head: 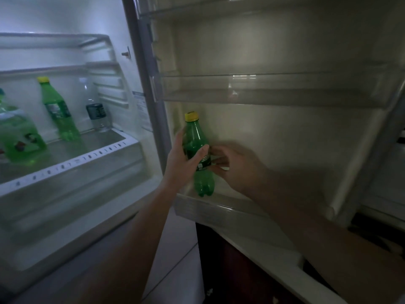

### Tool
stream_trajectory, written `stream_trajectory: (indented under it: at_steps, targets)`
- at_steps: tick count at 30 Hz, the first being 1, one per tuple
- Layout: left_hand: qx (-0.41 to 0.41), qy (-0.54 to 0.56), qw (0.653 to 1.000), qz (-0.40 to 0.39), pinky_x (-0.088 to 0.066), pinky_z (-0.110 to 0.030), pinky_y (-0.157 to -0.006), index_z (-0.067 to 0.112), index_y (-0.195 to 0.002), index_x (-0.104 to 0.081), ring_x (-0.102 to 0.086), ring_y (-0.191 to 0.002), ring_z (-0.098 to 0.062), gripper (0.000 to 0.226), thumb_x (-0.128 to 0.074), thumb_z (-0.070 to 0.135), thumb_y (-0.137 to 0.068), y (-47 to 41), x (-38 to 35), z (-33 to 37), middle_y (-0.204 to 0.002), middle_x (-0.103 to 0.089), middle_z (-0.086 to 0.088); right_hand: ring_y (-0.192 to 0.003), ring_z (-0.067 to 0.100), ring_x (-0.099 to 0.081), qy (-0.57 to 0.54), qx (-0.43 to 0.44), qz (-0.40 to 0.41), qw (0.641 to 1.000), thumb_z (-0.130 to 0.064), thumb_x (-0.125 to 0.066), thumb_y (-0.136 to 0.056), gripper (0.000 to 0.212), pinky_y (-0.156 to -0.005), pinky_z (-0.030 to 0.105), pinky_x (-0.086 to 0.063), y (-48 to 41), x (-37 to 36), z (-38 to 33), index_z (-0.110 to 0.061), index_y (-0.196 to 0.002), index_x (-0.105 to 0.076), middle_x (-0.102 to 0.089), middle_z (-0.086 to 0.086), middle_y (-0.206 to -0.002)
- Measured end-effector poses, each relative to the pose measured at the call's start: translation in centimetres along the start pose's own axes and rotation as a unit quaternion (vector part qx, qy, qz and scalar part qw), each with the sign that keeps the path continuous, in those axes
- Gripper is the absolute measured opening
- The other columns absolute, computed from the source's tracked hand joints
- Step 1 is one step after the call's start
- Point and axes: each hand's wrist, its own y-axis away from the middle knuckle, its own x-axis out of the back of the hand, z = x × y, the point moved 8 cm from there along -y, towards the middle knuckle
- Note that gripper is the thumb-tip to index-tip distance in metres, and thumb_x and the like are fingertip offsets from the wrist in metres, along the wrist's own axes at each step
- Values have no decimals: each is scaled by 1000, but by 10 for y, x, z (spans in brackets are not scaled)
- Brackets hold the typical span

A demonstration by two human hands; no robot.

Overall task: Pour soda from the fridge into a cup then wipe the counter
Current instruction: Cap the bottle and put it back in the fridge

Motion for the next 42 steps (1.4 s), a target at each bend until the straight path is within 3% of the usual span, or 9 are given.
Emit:
stream_trajectory:
  at_steps: [4,6,10,13,16,25,29,36,42]
  targets:
    - [-4,-24,1000,-8,-50,-12,-82,19,-139,-42,-61,-103,3,59,-72,27,-89,0,-3,-7,-116,-60,10,-98,4,-67,-6,-25,-9,1000,-19,-71,-88,39,-90,17,-51,-2,-9,6,-12,-125,-60,-70,-4,-115]
    - [1,-38,999,-15,-52,-17,-83,20,-137,-42,-62,-101,0,57,-72,26,-89,2,-4,-12,-114,-60,9,-95,4,-67,12,-26,-18,999,-21,-70,-89,33,-90,23,-53,-5,-13,8,-11,-119,-63,-72,-3,-110]
    - [11,-61,998,-29,-55,-31,-88,22,-137,-42,-63,-104,-7,56,-70,27,-88,10,-7,-22,-116,-62,4,-87,0,-62,92,-24,-35,995,-27,-68,-90,26,-78,6,-46,-6,-20,13,-14,-113,-68,-72,-5,-104]
    - [23,-61,998,-19,-57,-31,-85,23,-137,-43,-64,-98,-1,54,-69,27,-90,14,-5,-25,-112,-64,7,-93,11,-68,58,-38,-31,997,-26,-69,-89,26,-87,31,-54,-6,-26,18,-13,-111,-68,-74,0,-105]
    - [23,-89,996,-3,-57,-28,-84,27,-143,-37,-65,-100,-5,62,-68,34,-90,19,-2,-24,-116,-65,7,-95,16,-70,56,-34,-36,997,-24,-68,-88,28,-87,40,-55,-4,-29,17,-12,-113,-67,-74,3,-106]
    - [-28,-200,979,36,-50,-34,-92,16,-145,-31,-56,-114,-23,83,-78,40,-80,28,7,-4,-132,-53,-8,-102,32,-66,180,-16,-99,978,-27,-55,-95,37,-83,42,-52,13,-27,10,-15,-130,-57,-68,14,-115]
    - [-39,-213,974,70,-40,-33,-96,10,-142,-36,-46,-120,-27,82,-82,26,-77,31,15,8,-134,-42,-13,-114,21,-60,208,-13,-83,974,-28,-55,-96,41,-95,30,-44,28,-8,12,-18,-136,-55,-63,5,-129]
    - [-107,-329,929,133,-43,-52,-97,2,-130,-46,-46,-115,-40,63,-77,19,-78,58,-17,72,-128,-50,-22,-113,18,-62,244,68,46,966,-29,-57,-93,30,-98,29,-43,63,77,-1,-26,-121,-66,-67,-5,-123]
    - [-202,-327,909,161,-45,-43,-97,8,-126,-50,-48,-113,-28,55,-77,16,-79,84,-104,169,-121,-53,-13,-107,20,-63,187,204,70,959,-18,-57,-93,26,-94,26,-46,104,160,-14,-16,-117,-66,-66,2,-121]
